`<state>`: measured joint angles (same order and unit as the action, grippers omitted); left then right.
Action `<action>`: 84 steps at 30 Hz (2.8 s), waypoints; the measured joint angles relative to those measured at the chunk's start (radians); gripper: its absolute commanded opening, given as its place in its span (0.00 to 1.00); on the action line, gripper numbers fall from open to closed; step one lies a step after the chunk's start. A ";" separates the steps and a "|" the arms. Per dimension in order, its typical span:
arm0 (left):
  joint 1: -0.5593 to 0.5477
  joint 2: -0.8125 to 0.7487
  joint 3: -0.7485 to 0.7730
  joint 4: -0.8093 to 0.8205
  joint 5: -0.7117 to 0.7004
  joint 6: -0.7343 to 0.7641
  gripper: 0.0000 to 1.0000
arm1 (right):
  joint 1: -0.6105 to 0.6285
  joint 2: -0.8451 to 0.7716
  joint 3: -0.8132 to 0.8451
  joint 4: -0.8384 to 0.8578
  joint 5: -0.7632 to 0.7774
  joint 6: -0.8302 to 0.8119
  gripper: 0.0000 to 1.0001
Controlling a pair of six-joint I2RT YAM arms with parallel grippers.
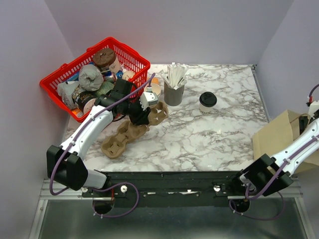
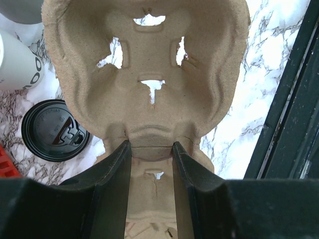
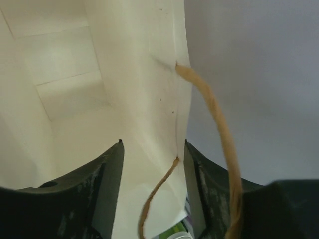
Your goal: Pack the takeout coffee
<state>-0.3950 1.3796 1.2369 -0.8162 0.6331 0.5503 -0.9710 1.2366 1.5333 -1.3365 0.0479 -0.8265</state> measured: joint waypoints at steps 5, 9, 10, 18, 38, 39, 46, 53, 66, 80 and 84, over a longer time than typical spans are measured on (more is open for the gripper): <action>0.000 -0.002 0.000 -0.001 0.000 -0.005 0.00 | -0.014 0.026 -0.002 0.000 -0.002 0.003 0.47; 0.000 -0.008 0.000 -0.001 -0.001 -0.013 0.00 | -0.029 0.026 0.000 -0.001 -0.011 0.003 0.39; 0.000 -0.011 0.000 -0.001 -0.001 -0.016 0.00 | -0.032 0.027 0.007 -0.002 -0.021 0.003 0.33; 0.000 -0.032 0.000 0.000 -0.001 -0.024 0.00 | -0.034 0.024 0.113 0.000 -0.098 -0.003 0.18; 0.000 0.015 0.097 0.002 0.000 -0.010 0.00 | 0.277 -0.102 0.113 -0.001 -0.317 0.035 0.01; -0.002 0.018 0.098 0.002 0.000 -0.011 0.00 | 0.283 -0.103 0.113 -0.001 -0.330 0.039 0.00; -0.011 0.023 0.098 0.003 0.000 -0.023 0.00 | 0.308 -0.093 0.112 -0.001 -0.389 0.051 0.00; -0.018 0.023 0.098 0.007 0.000 -0.040 0.00 | 0.360 -0.100 0.112 -0.001 -0.438 0.047 0.01; -0.049 0.024 0.143 0.008 0.000 -0.050 0.00 | 0.436 -0.056 0.192 -0.006 -0.583 0.124 0.00; -0.061 0.020 0.127 0.028 0.000 -0.087 0.00 | 0.484 -0.005 0.149 -0.007 -0.592 0.128 0.05; -0.070 0.019 0.113 0.038 0.000 -0.100 0.00 | 0.508 0.009 0.148 -0.007 -0.597 0.124 0.13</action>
<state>-0.4648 1.3987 1.3495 -0.7784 0.6327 0.4503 -0.4629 1.2457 1.6817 -1.3434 -0.5491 -0.7025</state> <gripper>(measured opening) 0.424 0.067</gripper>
